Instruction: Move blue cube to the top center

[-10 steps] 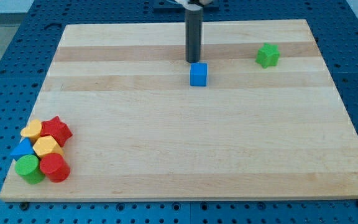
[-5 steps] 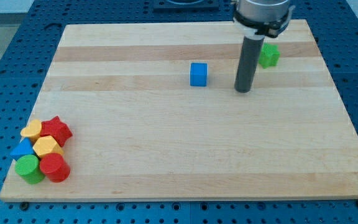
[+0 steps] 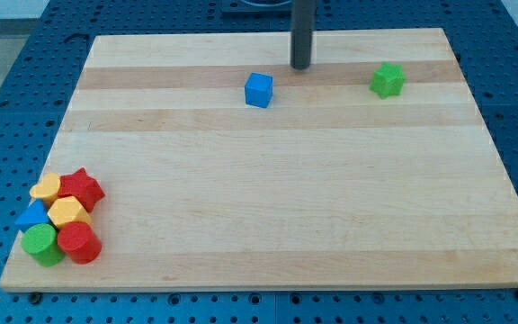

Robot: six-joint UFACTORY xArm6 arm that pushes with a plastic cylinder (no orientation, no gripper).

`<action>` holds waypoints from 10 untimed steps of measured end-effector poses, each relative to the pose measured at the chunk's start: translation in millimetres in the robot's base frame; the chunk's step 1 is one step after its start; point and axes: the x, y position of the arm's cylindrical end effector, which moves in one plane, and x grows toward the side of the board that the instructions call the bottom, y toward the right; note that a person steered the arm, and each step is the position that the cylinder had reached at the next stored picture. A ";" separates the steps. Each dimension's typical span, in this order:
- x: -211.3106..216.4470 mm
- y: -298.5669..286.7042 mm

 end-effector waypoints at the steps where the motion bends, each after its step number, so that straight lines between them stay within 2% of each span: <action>1: 49.3 3.5; 2: 88.9 3.3; 3: 106.2 -21.2; 4: 79.2 -52.9; 5: 32.4 -77.3; 6: -4.3 -77.4; 7: 13.7 -75.7; 8: 48.9 -75.6; 9: 49.7 -114.5; 10: 19.3 -151.9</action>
